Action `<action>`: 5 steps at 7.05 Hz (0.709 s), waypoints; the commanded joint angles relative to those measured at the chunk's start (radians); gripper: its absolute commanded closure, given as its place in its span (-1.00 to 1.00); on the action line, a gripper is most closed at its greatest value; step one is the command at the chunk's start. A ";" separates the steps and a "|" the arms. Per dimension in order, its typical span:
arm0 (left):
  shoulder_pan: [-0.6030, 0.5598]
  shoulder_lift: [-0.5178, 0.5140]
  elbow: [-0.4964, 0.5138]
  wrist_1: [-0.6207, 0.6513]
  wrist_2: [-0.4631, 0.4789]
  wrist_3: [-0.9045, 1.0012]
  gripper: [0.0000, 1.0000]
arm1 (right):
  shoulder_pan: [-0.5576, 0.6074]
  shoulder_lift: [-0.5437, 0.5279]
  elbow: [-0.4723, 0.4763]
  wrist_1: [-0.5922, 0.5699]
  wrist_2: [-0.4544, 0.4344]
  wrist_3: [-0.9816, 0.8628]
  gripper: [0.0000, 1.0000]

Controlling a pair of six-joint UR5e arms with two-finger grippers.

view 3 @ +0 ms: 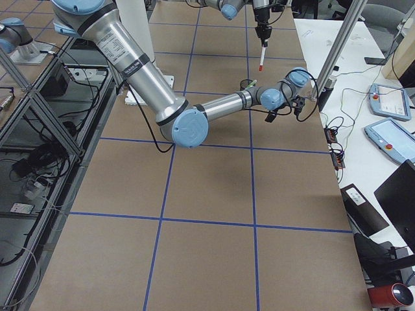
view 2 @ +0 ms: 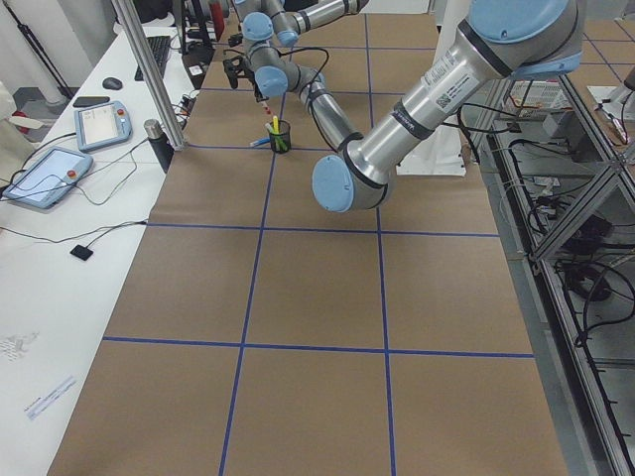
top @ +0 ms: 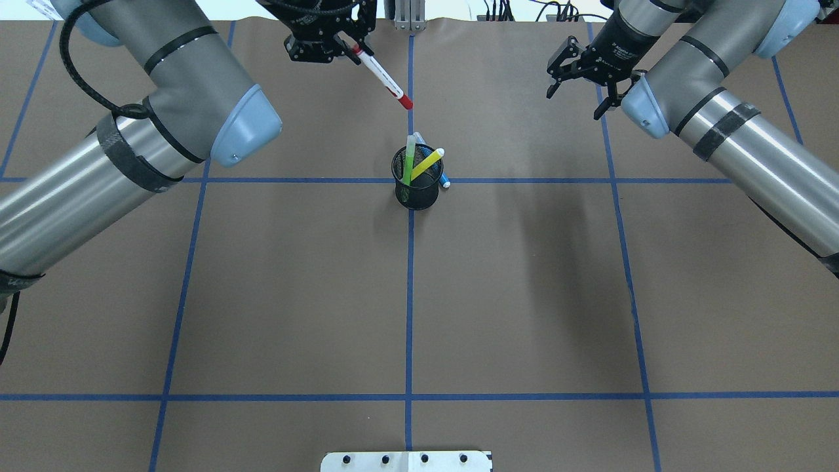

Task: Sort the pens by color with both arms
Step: 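Pull up the red-capped white marker with the left gripper while right withdraws, then swing the left gripper down and lay the red marker beside the cup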

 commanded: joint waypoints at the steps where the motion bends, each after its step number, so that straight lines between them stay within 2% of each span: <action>1: -0.008 -0.006 -0.006 0.010 0.253 0.039 1.00 | 0.015 -0.002 0.000 -0.115 0.059 0.015 -0.97; 2: 0.007 -0.004 -0.006 0.008 0.398 0.037 1.00 | 0.021 -0.007 -0.004 -0.119 0.096 0.015 -0.97; 3: 0.085 -0.004 -0.002 0.005 0.556 0.031 1.00 | 0.022 -0.007 -0.004 -0.117 0.106 0.015 -0.97; 4: 0.210 0.000 0.006 -0.004 0.760 0.031 1.00 | 0.022 -0.005 -0.004 -0.116 0.106 0.013 -0.97; 5: 0.286 0.002 0.011 -0.004 0.877 0.027 1.00 | 0.022 -0.004 -0.004 -0.116 0.106 0.012 -0.97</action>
